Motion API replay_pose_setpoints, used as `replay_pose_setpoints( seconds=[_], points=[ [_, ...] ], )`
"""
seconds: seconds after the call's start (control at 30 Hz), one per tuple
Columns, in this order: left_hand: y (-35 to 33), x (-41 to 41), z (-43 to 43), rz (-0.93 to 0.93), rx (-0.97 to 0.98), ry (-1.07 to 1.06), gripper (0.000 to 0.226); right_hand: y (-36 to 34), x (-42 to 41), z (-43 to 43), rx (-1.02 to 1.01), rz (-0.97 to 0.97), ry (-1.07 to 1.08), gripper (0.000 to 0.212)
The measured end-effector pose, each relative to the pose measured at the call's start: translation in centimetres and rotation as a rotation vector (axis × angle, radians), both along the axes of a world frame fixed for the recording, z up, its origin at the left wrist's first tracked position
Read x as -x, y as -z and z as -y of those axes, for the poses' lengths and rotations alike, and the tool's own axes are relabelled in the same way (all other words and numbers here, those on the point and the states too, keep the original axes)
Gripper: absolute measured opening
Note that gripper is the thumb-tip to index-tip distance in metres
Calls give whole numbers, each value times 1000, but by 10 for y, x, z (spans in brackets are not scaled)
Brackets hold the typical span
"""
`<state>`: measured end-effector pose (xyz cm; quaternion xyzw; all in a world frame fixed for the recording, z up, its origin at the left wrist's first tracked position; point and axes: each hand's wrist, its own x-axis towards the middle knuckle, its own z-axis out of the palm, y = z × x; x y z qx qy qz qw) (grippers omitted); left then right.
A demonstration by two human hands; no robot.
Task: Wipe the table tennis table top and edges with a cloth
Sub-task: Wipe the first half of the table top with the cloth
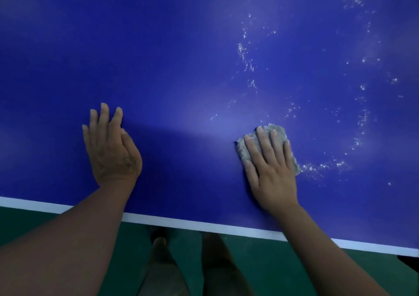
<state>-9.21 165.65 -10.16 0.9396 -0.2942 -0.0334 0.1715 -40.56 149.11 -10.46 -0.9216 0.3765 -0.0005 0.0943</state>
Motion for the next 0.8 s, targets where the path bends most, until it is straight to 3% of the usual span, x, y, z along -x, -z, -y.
replay_pose_setpoints(
  seconds=[0.27,0.37,0.47,0.63,0.8],
  points=[
    [-5,4,3,26,-38,12,50,3,45,-90,-78,-50,-389,61],
    [-1,3,2,39,-40,6,50,4,36,-69,-83,-38,-449,62],
    [1,3,0,42,-28,5,51,5,-8,-19,-38,37,-382,58],
    [3,1,0,60,-13,3,50,2,-95,68,12,73,-93,54],
    [3,0,-1,54,-2,1,49,1,-103,34,36,66,29,53]
  ],
)
